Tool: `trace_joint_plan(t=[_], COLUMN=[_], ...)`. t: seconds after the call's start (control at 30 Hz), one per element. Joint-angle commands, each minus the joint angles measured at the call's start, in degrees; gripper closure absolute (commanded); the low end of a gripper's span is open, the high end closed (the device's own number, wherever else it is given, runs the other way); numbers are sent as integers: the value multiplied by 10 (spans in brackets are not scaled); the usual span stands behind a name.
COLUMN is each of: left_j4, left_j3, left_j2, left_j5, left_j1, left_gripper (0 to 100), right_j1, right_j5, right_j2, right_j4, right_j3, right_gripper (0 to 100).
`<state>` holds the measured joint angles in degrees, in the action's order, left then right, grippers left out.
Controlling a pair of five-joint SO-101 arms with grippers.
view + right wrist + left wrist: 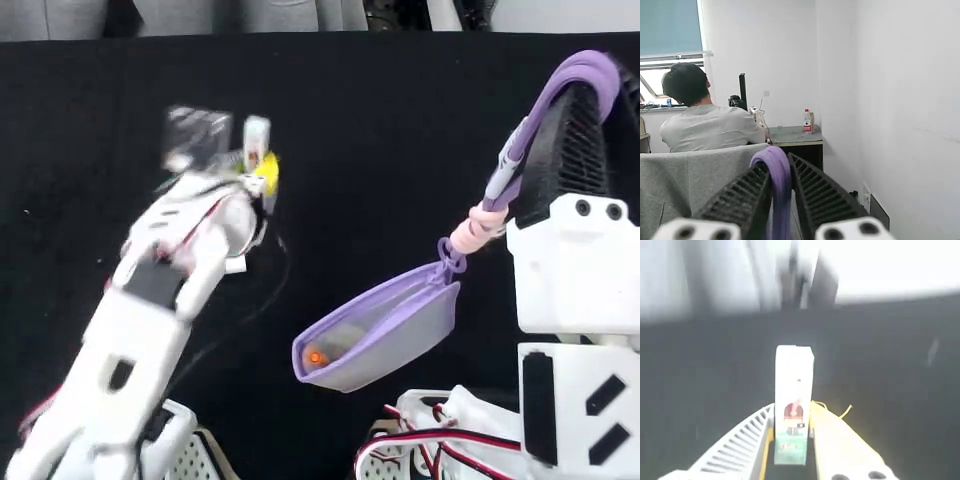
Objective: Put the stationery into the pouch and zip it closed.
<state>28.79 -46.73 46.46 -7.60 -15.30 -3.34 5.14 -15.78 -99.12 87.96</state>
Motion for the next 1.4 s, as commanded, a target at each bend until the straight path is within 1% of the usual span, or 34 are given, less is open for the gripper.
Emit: trace_joint_plan(t=[0.0,0.07,0.13,0.27,0.4,0.47,0.6,0.73,0.87,0.93,0.97,1.03,1.23,1.27,1.37], left_j4=[-154,-211,-250,-258,-204,-180,-171,-166,-130,-123,-123,-122,-47,-40,-43], left_j3=[-84,-125,-157,-178,-178,-178,-179,-189,-202,-197,-197,-203,-214,-215,-225], left_j2=[233,309,375,474,516,516,517,516,516,516,516,516,518,517,520], left_j5=[-22,-22,-28,-88,-123,-124,-124,-124,-124,-123,-121,-94,16,25,35], left_j1=[-26,-39,-52,-104,-153,-186,-261,-292,-334,-343,-344,-355,-477,-485,-473], left_gripper=[971,971,971,971,972,971,971,971,971,971,971,971,971,971,971], right_j1=[-4,-4,-4,-4,-4,-4,-4,-4,-4,-4,-4,-4,-4,-4,-4], right_j5=[-5,-5,-5,-5,-5,-5,-5,-5,-5,-5,-5,-5,-5,-5,-5], right_j2=[4,4,4,4,4,5,8,6,7,8,9,9,9,9,9], right_j4=[-18,-18,-18,-18,-18,-18,-18,-18,-18,-18,-18,-18,-17,-17,-17], right_j3=[8,9,9,7,6,6,5,5,5,5,5,5,5,5,5], right_gripper=[987,987,987,987,987,987,987,987,987,987,987,987,987,987,987])
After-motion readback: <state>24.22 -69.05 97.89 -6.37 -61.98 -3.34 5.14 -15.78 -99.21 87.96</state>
